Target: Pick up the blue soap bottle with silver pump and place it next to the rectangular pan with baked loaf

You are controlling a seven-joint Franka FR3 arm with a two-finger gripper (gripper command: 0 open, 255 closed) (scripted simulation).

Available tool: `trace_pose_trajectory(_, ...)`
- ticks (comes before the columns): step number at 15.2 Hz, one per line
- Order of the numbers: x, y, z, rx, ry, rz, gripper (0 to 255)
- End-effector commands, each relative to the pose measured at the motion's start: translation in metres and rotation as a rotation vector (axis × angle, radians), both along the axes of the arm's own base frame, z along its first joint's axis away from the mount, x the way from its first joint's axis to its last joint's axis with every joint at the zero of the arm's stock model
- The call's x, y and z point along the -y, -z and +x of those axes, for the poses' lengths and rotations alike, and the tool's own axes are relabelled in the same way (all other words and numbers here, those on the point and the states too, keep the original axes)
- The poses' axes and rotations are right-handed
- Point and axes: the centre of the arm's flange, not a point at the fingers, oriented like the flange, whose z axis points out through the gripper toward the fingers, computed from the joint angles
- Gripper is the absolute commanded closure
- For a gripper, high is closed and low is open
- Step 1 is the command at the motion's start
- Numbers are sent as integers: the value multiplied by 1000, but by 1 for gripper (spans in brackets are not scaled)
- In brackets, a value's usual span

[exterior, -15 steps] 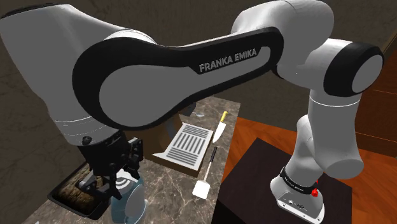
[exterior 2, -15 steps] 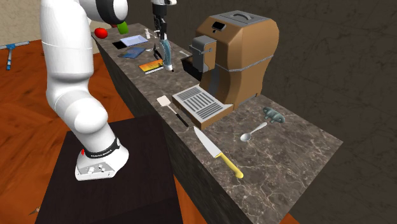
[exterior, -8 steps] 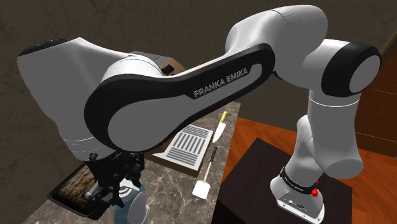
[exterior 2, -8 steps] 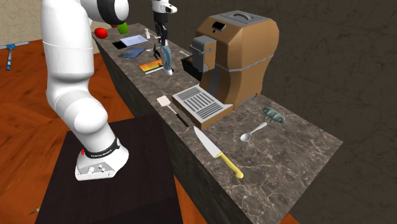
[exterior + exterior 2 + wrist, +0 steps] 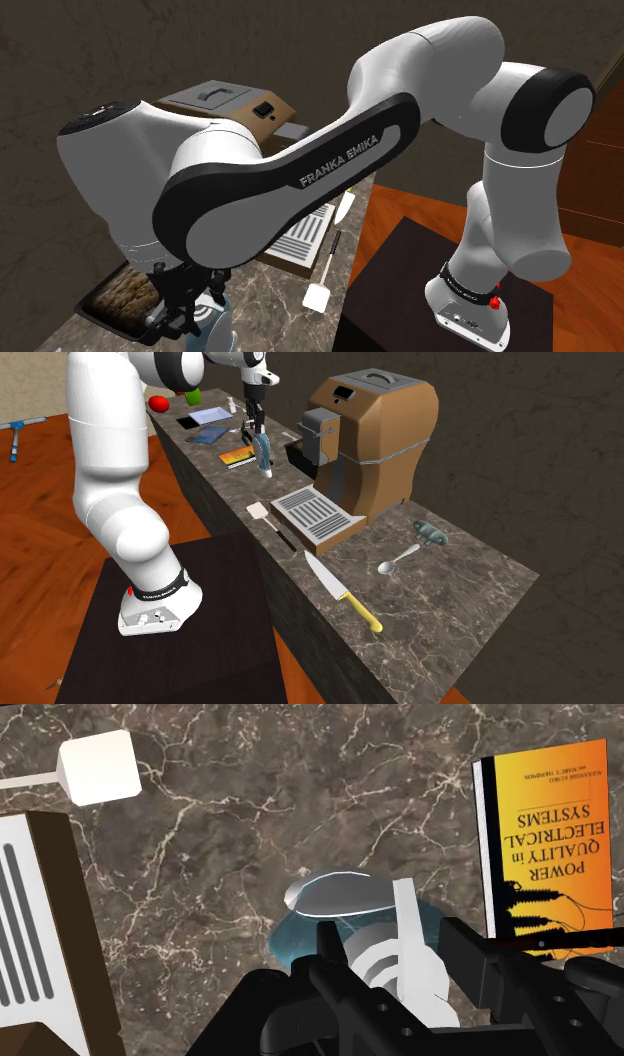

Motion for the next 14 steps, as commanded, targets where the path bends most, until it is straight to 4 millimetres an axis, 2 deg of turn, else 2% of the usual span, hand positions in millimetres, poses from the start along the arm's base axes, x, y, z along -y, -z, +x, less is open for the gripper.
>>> trace_pose_trajectory(1, 0, 1, 0, 1, 0, 1, 255)
trace_pose_trajectory(6, 0, 1, 0, 1, 0, 1, 255)
trace_pose_trajectory(7, 0, 1, 0, 1, 0, 1, 0)
trace_pose_trajectory(12, 0, 1, 0, 1, 0, 1, 0)
trace_pose_trajectory(14, -1, -25, 3, 1, 0, 1, 0)
